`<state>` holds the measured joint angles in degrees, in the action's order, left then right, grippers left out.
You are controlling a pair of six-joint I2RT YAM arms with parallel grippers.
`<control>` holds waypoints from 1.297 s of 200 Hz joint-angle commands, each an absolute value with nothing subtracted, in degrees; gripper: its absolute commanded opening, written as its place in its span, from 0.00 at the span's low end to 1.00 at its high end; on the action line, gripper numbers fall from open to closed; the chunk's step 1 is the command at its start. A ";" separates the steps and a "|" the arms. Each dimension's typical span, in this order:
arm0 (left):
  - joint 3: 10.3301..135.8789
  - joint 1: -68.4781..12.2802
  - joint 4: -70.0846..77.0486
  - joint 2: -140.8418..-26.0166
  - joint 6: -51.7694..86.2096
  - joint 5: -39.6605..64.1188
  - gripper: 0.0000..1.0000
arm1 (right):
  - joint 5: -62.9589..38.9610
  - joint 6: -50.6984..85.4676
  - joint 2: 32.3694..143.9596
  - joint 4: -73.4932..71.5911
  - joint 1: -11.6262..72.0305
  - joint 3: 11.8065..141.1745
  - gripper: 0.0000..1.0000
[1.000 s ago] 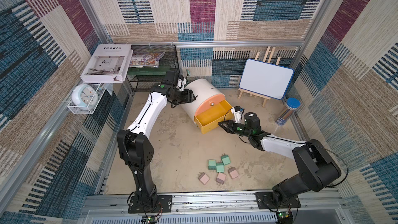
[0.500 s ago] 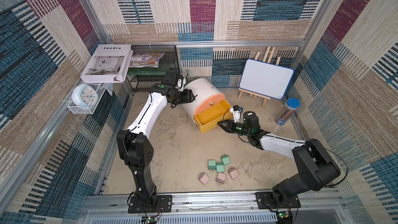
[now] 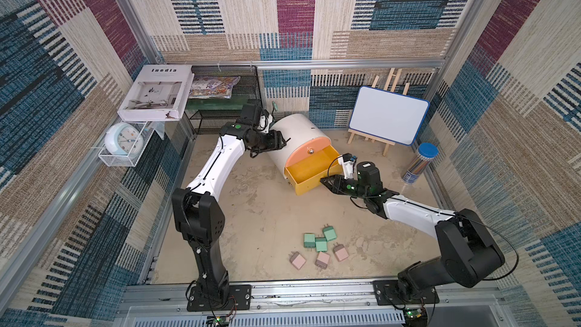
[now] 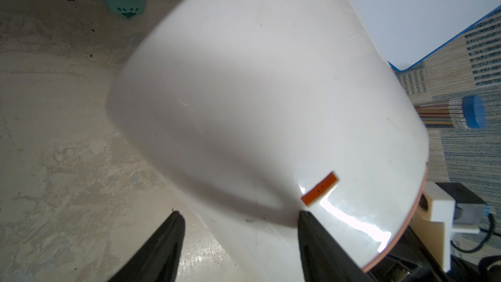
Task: Place the plugs into the drawer by color
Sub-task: Open the drawer in the storage box, then pick up the plug from the center of the board.
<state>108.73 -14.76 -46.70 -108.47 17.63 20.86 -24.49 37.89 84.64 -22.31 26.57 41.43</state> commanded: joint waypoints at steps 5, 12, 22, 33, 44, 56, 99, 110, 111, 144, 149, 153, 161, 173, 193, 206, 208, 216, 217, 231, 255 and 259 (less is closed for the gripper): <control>108.38 -14.77 -47.29 -108.46 17.22 20.21 0.70 | -24.18 36.72 85.05 -23.84 26.55 40.83 0.24; 108.44 -14.77 -47.31 -108.46 17.23 20.21 0.70 | -24.08 36.55 85.27 -23.82 26.60 40.75 0.25; 108.33 -14.77 -47.28 -108.37 17.23 20.16 0.70 | -23.99 36.42 85.64 -23.88 26.55 40.62 0.26; 108.27 -14.77 -47.24 -108.20 17.23 20.21 0.70 | -24.07 36.24 85.87 -23.66 26.61 40.78 0.29; 108.15 -14.77 -47.28 -107.94 17.18 20.13 0.70 | -24.08 35.91 85.74 -23.23 26.54 41.13 0.33; 108.05 -14.77 -47.30 -107.57 17.13 20.13 0.70 | -23.87 35.00 85.12 -21.72 26.59 41.96 0.38; 107.54 -14.85 -47.20 -106.35 17.09 20.20 0.70 | -21.29 29.29 79.67 -9.07 26.64 45.08 0.54; 107.54 -14.85 -47.15 -106.17 17.14 20.30 0.70 | -20.03 27.77 77.70 -5.15 26.95 44.93 0.56; 107.56 -14.85 -47.13 -106.17 17.18 20.30 0.70 | -19.86 27.69 77.48 -4.77 26.97 44.92 0.56; 107.30 -14.85 -47.17 -105.74 17.56 20.83 0.70 | -8.99 25.16 70.12 7.22 33.05 41.45 0.60; 107.17 -14.85 -47.05 -105.66 17.64 20.91 0.70 | -6.70 25.35 69.27 9.32 34.51 41.08 0.60; 107.04 -14.85 -47.03 -105.60 17.66 20.95 0.70 | -4.81 25.61 68.78 10.79 35.82 40.93 0.60; 106.81 -14.85 -46.92 -105.43 17.80 21.02 0.70 | -1.10 26.28 67.91 14.27 38.58 40.59 0.60; 106.49 -14.85 -46.68 -105.23 17.97 21.20 0.70 | 3.15 28.11 67.10 18.34 42.51 40.15 0.60; 106.08 -14.85 -46.42 -104.77 18.18 21.48 0.70 | 7.04 31.82 66.75 21.83 47.90 38.99 0.60; 105.81 -14.85 -46.30 -104.51 18.19 21.47 0.70 | 8.88 33.70 67.50 23.07 50.89 38.89 0.61; 105.77 -14.85 -46.27 -104.44 18.19 21.52 0.70 | 9.12 33.89 67.68 23.21 51.35 38.92 0.61; 105.54 -14.85 -46.14 -104.24 18.19 21.48 0.70 | 10.01 34.50 68.65 23.69 52.90 39.18 0.61; 105.50 -14.85 -46.14 -104.20 18.19 21.46 0.70 | 10.10 34.61 68.78 23.71 53.08 39.19 0.61; 105.24 -14.85 -46.07 -103.93 18.19 21.44 0.70 | 11.03 35.09 70.78 23.92 55.09 39.73 0.63; 104.84 -15.01 -45.99 -103.54 18.19 21.31 0.70 | 11.58 35.64 73.85 23.60 56.86 40.42 0.64; 104.77 -15.03 -45.97 -103.47 18.18 21.32 0.70 | 11.60 35.69 74.14 23.49 57.15 40.34 0.64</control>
